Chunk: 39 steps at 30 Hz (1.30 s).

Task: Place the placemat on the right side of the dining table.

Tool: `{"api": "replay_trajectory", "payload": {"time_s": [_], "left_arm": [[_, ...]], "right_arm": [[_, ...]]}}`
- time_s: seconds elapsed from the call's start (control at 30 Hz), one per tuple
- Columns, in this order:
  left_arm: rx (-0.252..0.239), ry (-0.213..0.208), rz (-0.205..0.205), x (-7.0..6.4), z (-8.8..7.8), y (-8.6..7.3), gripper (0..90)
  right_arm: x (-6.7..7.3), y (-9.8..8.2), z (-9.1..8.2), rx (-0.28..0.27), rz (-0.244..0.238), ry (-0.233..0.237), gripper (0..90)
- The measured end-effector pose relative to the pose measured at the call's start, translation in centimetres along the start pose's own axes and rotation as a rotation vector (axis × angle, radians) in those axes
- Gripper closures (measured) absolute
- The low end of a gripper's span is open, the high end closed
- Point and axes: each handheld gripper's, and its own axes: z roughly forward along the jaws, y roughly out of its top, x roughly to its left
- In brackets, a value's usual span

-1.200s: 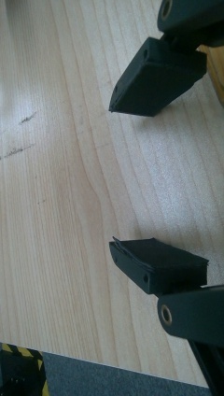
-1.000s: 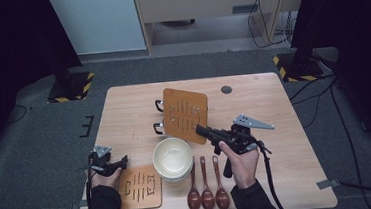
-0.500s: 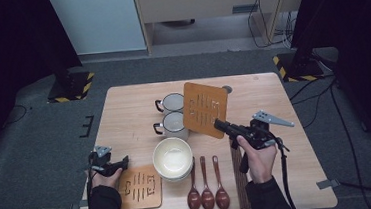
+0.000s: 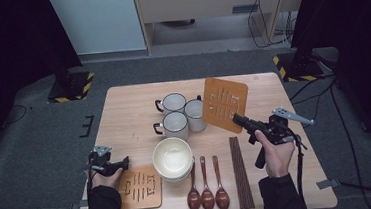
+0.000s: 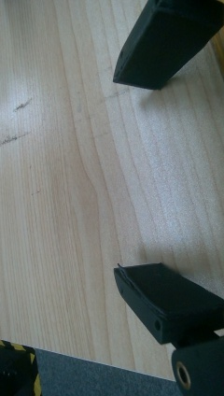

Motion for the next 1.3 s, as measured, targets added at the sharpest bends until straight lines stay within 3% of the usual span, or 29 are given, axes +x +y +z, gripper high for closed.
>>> {"api": "replay_trajectory", "payload": {"time_s": [0.63, 1.3], "left_arm": [[0.001, 0.001, -0.002, 0.0, 0.0, 0.0, 5.7], [0.001, 0.001, -0.002, 0.0, 0.0, 0.0, 5.7]], "right_arm": [[-3.2, 1.1, -1.6, 0.019, 0.015, -0.085, 87.1], [-7.0, 0.6, -4.3, 0.032, 0.045, -0.183, 87.1]]}}
